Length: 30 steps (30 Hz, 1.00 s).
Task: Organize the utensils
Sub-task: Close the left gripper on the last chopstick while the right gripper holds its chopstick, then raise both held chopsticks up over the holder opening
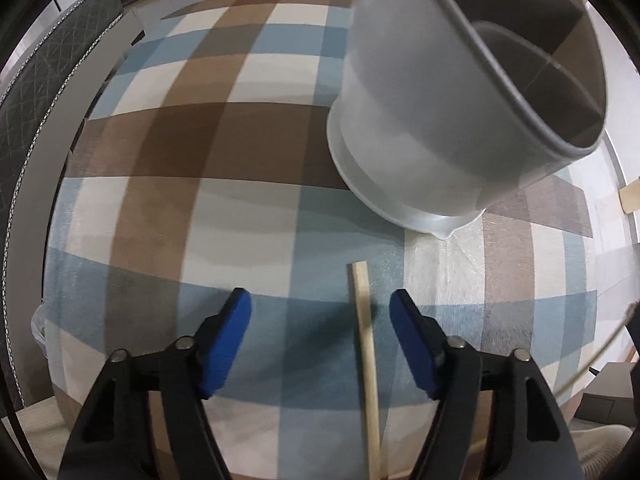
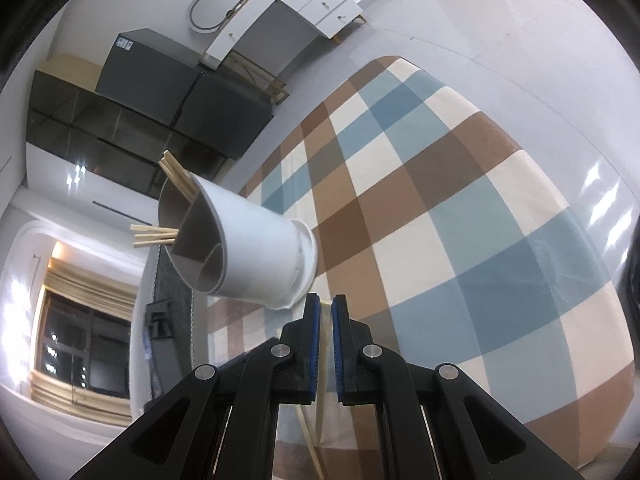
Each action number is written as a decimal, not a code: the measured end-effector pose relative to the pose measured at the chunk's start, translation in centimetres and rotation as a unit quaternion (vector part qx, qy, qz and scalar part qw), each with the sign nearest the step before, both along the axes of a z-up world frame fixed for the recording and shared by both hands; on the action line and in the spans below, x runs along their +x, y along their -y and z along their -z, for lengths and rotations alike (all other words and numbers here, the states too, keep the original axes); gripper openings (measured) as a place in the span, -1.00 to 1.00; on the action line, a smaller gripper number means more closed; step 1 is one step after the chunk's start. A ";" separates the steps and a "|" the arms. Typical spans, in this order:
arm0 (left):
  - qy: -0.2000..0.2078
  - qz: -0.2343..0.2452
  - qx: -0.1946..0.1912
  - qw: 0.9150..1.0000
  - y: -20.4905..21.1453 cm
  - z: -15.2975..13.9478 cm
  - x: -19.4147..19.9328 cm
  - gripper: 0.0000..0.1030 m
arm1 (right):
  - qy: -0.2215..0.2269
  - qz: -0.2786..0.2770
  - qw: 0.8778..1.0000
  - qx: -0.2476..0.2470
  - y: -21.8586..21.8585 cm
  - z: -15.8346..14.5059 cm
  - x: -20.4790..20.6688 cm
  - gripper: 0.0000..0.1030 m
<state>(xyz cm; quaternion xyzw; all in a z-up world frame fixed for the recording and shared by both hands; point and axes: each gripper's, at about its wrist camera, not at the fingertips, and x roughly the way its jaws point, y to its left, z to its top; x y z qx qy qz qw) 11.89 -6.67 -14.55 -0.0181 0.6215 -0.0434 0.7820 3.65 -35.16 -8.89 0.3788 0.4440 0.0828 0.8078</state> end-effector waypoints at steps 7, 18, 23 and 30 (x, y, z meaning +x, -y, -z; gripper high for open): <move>0.021 0.012 0.031 0.999 1.6 -0.2 -0.1 -0.18 | 0.007 -0.007 1.000 0.016 0.0 -0.2 0.0 -0.89; 0.096 0.021 -0.003 0.995 0.9 -4.6 -2.8 -0.95 | 0.026 -0.008 1.000 0.005 0.1 -1.0 -0.4 -0.89; 0.175 0.025 -0.042 0.983 -0.7 -9.6 -5.6 -0.96 | 0.058 -0.029 0.998 -0.019 -1.2 -2.7 -0.9 -0.89; 0.244 0.047 -0.074 0.966 0.0 -14.0 -8.3 -0.96 | 0.132 -0.095 0.981 -0.107 -5.8 -6.3 -2.9 -0.90</move>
